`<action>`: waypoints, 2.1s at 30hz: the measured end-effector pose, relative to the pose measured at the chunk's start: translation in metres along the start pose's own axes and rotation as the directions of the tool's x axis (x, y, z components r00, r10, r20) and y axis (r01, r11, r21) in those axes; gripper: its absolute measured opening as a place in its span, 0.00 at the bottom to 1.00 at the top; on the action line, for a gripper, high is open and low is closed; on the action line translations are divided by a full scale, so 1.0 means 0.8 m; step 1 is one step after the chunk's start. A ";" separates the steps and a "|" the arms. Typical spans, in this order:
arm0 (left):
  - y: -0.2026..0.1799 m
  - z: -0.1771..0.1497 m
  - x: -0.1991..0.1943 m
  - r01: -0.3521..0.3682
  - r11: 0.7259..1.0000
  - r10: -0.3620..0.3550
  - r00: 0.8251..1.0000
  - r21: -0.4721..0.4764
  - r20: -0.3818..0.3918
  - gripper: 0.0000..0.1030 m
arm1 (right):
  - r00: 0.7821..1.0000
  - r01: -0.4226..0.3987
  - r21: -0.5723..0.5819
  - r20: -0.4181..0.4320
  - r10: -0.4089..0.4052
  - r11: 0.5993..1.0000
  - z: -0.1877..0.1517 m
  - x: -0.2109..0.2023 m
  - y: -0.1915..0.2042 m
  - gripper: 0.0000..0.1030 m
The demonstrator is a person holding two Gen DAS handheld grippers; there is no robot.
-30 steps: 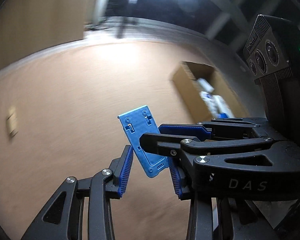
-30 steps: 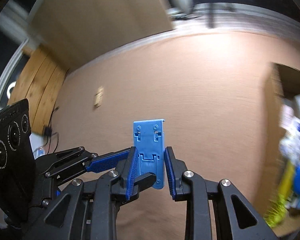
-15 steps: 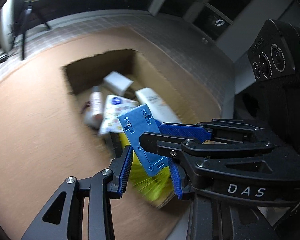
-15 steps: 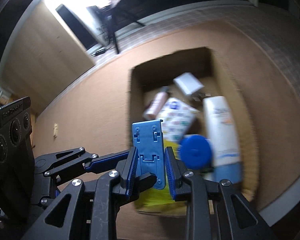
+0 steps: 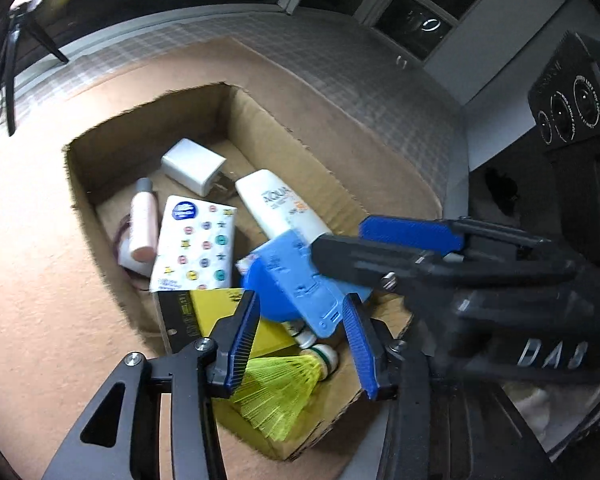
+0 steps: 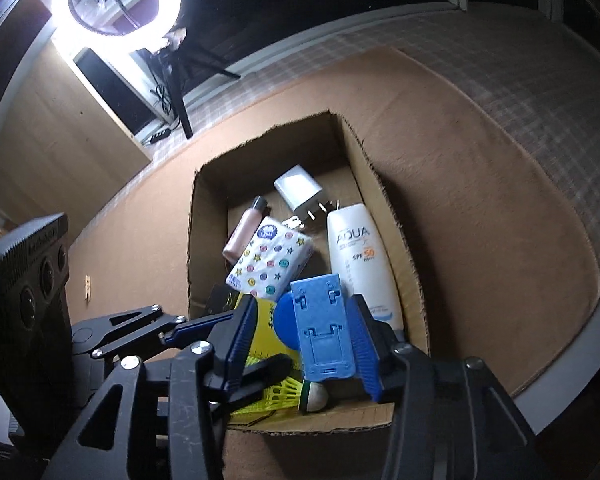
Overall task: Organize objects
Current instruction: 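Carry the phone stand with the right tool into the box and open it, then move the right tool to the wooden clip and close on it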
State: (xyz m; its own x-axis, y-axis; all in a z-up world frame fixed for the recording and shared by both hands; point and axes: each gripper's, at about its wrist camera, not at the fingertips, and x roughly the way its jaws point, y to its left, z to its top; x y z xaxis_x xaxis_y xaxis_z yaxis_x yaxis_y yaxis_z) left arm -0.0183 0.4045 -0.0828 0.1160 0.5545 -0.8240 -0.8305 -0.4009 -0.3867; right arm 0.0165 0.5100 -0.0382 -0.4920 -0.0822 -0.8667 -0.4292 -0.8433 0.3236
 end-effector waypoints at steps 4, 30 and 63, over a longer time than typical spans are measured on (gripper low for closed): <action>0.014 -0.010 -0.025 -0.028 0.999 0.028 0.999 -0.017 0.029 0.45 | 1.000 -0.007 -0.003 0.006 0.007 1.000 -0.002 -0.003 0.008 0.42; 0.345 -0.207 -0.245 -0.431 0.721 0.504 0.863 -0.542 -0.016 0.45 | 0.987 -0.158 -0.276 -0.058 0.147 0.948 -0.036 0.060 0.246 0.42; 0.377 -0.446 -0.375 -0.451 0.560 0.596 0.802 -0.695 -0.041 0.45 | 0.963 -0.173 -0.549 -0.270 0.022 0.818 -0.072 0.306 0.587 0.39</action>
State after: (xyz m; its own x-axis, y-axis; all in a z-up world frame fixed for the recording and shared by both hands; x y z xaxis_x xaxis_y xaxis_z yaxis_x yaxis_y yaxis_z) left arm -0.1091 -0.1429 -0.1004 -0.3799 0.1762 -0.9081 -0.1389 -0.9814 -0.1323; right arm -0.2621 0.0634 -0.1206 -0.2785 -0.2410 -0.9297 0.1493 -0.9671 0.2060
